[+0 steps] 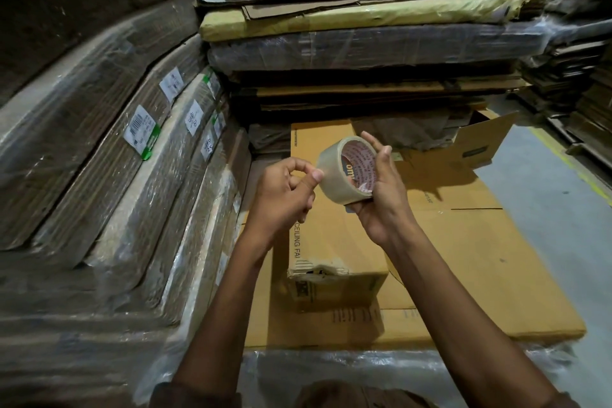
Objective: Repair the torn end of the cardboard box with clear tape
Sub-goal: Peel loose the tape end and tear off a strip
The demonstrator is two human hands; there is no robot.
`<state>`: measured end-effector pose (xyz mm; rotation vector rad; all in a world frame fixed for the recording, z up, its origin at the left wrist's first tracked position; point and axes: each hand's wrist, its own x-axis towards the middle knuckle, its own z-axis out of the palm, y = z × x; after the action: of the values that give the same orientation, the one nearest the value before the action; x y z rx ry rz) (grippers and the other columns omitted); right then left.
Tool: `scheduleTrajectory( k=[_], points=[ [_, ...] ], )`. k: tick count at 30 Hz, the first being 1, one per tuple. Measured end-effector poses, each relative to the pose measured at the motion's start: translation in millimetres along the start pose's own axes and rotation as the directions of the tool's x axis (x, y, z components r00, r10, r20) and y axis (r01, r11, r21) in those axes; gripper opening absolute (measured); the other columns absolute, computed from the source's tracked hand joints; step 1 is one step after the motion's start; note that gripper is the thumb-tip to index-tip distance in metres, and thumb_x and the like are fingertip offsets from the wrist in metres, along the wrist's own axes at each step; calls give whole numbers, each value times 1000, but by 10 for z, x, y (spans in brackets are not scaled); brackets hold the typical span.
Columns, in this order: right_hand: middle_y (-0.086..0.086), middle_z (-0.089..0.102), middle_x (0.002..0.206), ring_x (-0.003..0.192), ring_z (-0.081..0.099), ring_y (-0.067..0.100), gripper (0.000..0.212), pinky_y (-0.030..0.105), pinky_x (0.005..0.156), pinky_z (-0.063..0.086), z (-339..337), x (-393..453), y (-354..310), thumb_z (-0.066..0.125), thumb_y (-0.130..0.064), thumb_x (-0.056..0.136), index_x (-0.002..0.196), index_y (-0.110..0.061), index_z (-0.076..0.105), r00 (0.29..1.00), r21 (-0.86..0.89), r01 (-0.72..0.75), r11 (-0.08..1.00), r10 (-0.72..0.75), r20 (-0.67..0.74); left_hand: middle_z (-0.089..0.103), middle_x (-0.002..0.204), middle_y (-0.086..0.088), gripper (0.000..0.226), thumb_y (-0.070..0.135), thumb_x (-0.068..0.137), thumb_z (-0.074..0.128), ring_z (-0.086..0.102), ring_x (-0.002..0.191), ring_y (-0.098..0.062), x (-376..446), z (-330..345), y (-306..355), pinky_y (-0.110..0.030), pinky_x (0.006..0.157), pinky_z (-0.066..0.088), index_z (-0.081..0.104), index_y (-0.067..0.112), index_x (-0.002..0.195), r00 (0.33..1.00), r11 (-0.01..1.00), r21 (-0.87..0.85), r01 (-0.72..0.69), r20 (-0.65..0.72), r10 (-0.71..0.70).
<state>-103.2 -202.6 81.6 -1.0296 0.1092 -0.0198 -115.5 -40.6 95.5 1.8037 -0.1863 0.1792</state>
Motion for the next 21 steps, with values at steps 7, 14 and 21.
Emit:
scheduleTrajectory(
  k=[7, 14, 21],
  points=[
    [11, 65, 132, 114, 62, 33, 47, 39, 73, 52, 38, 99, 52, 28, -54, 108, 127, -26, 60, 955, 83, -178, 981, 193, -227, 56, 53, 2, 10, 22, 100, 58, 49, 45, -15, -78, 112, -5, -37, 45, 43, 59, 21, 91, 991, 967, 215, -135, 20, 134],
    [15, 67, 125, 84, 62, 27, 47, 31, 56, 52, 4, 117, 87, 27, -50, 109, 131, -23, 58, 900, 180, -252, 951, 299, -316, 56, 84, 11, 8, 30, 99, 60, 51, 73, -6, -169, 194, 24, -30, 61, 42, 56, 24, 94, 966, 874, 415, -252, 57, 251],
    [16, 66, 124, 88, 63, 27, 42, 29, 50, 53, 57, 55, 75, 31, -50, 109, 133, -23, 53, 920, 133, -246, 960, 275, -279, 70, 86, 2, 29, 24, 79, 86, 65, 80, -13, 5, 145, 21, -39, 64, 54, 63, 9, 70, 963, 963, 138, -231, -105, 247]
  ],
)
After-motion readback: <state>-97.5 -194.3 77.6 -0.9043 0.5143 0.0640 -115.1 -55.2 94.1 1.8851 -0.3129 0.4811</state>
